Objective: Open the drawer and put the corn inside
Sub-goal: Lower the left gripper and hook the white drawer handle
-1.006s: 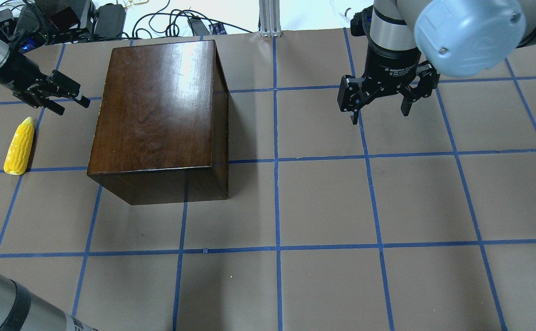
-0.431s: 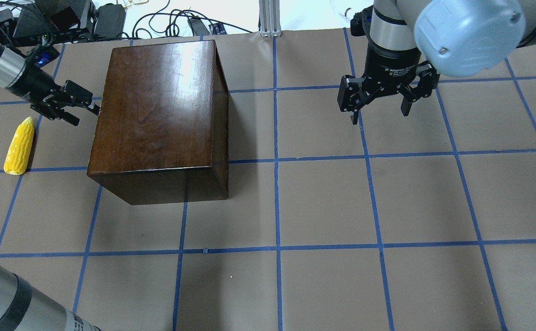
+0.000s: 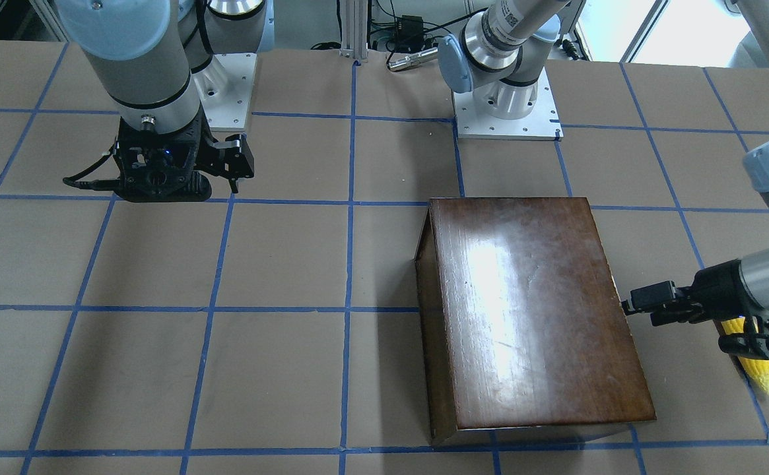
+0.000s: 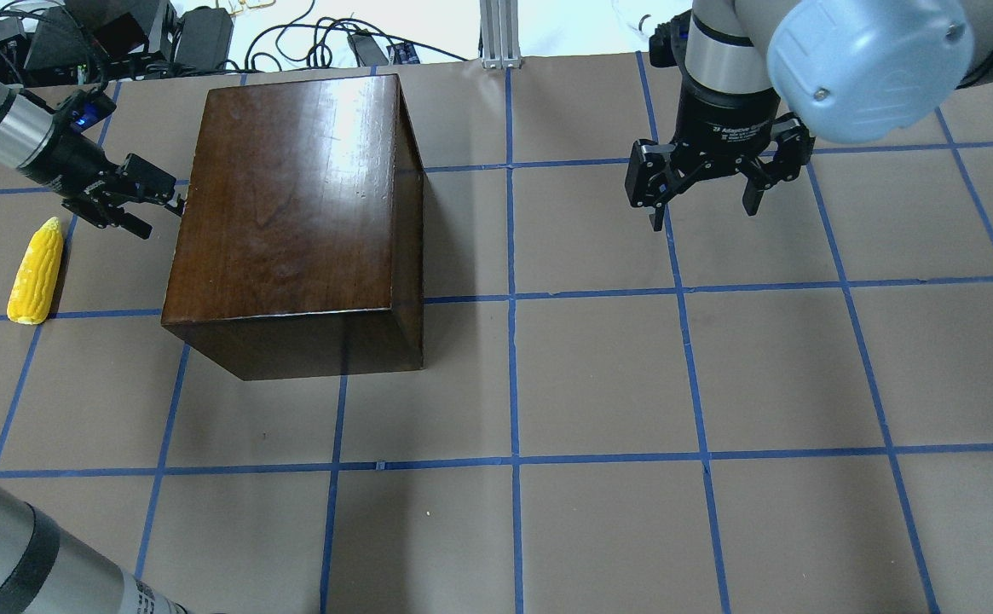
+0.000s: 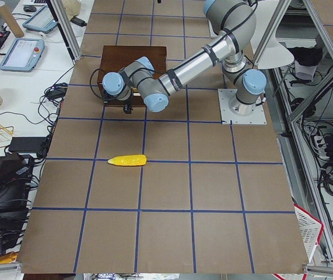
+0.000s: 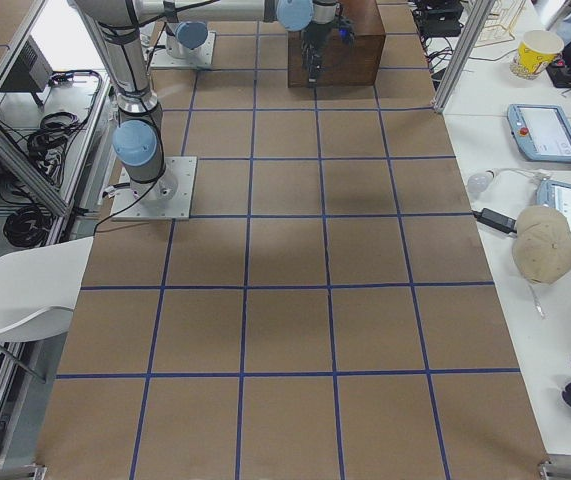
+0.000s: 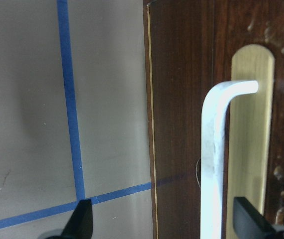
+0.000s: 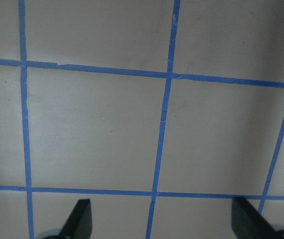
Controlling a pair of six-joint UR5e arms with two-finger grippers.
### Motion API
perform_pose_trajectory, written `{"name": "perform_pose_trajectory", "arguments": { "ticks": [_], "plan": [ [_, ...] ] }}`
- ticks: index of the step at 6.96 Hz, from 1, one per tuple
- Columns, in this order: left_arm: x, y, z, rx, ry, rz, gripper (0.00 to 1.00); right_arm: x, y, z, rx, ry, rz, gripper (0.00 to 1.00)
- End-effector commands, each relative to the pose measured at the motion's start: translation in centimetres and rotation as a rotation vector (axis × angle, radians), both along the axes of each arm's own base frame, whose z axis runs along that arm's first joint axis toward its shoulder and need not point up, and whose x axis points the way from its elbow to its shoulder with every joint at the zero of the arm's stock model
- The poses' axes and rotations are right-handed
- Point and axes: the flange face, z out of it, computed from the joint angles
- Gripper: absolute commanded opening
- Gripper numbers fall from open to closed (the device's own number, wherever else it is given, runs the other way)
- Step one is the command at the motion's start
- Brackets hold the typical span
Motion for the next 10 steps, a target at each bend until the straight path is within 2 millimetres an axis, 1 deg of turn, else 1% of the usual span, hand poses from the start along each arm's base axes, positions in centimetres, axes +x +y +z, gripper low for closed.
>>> {"name": "perform_pose_trajectory", "arguments": {
  "ticks": [1, 2, 5, 7, 10],
  "plan": [
    [-0.1, -0.1, -0.6, 0.002, 0.023, 0.007, 1.00, 0.0, 0.0, 0.0, 0.000, 0.000, -0.001, 1.00],
    [-0.1, -0.2, -1.0, 0.008, 0.028, 0.009, 1.00, 0.0, 0.0, 0.0, 0.000, 0.000, 0.000, 1.00],
    [-0.1, -0.1, -1.5, 0.019, 0.032, 0.010, 1.00, 0.0, 0.0, 0.0, 0.000, 0.000, -0.001, 1.00],
    [-0.2, -0.1, -2.8, 0.039, 0.039, 0.010, 1.00, 0.0, 0.0, 0.0, 0.000, 0.000, -0.001, 1.00],
    [0.0, -0.1, -2.8, 0.036, 0.028, 0.005, 1.00, 0.0, 0.0, 0.0, 0.000, 0.000, -0.001, 1.00]
  ]
}}
